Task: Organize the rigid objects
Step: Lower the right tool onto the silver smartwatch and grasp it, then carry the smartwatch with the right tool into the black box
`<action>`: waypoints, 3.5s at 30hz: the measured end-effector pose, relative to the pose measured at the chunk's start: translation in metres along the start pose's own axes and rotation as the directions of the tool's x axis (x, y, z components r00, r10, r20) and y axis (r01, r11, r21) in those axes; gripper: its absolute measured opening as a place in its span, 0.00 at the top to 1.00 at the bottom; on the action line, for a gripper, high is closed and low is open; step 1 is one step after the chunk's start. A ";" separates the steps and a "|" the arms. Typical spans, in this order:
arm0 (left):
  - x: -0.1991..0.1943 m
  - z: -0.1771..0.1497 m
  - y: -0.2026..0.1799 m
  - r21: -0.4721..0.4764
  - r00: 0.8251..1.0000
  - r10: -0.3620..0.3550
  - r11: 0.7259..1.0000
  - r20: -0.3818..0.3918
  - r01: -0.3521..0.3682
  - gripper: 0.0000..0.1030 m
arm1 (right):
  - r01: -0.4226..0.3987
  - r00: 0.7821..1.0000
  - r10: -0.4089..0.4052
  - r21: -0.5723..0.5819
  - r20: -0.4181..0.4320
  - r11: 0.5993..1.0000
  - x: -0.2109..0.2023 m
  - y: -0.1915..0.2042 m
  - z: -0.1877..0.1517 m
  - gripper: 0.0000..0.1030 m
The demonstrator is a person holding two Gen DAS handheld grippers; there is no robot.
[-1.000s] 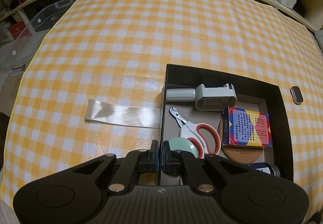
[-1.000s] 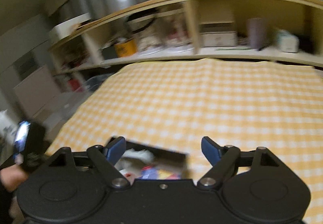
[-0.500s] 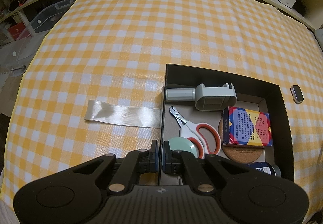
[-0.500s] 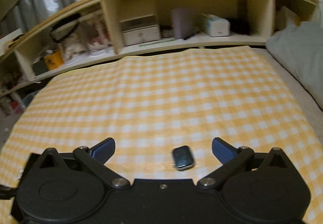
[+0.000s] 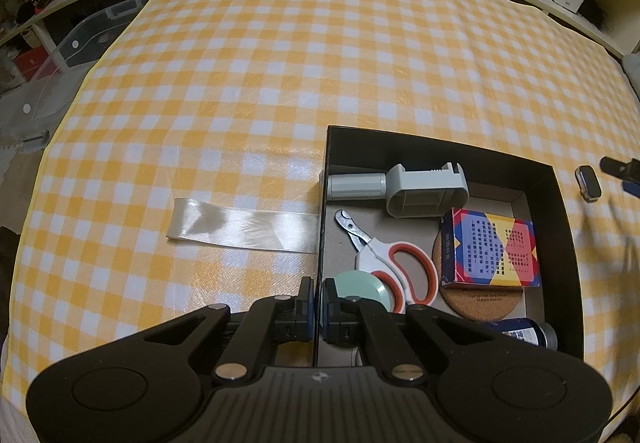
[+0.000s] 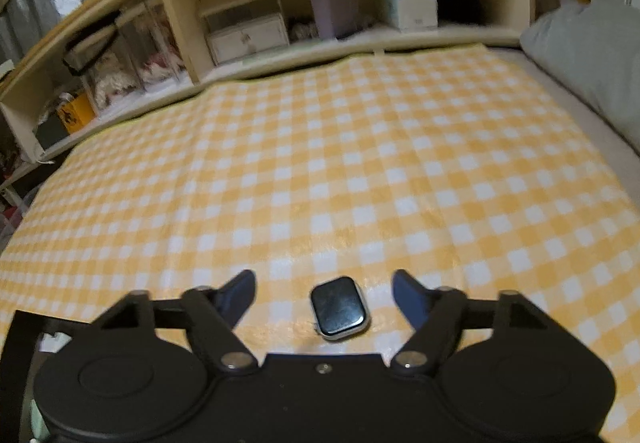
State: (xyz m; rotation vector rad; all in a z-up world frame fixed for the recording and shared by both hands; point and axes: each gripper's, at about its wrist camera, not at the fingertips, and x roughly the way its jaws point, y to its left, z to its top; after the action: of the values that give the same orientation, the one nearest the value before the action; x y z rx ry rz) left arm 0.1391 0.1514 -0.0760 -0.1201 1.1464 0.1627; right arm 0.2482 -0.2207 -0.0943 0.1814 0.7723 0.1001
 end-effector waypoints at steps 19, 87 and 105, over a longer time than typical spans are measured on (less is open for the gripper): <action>0.000 -0.001 -0.010 0.018 1.000 0.006 1.000 0.001 -0.006 0.97 | 0.065 0.994 -0.082 -0.219 -0.068 0.973 0.039 0.016 -0.033 0.60; -0.001 -0.003 -0.017 0.024 1.000 0.005 1.000 0.001 -0.006 0.97 | -0.164 0.960 0.061 -0.373 -0.274 0.913 -0.003 0.072 -0.077 0.61; -0.001 -0.003 -0.018 0.025 1.000 0.006 1.000 0.001 -0.006 0.97 | -0.380 0.925 0.361 -0.281 -0.121 0.881 -0.067 0.130 -0.038 0.61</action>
State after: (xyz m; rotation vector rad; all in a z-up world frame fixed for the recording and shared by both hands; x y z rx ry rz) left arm 0.1389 0.1332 -0.0760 -0.0947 1.1476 0.1539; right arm 0.1706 -0.0989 -0.0488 0.0343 0.7701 0.5889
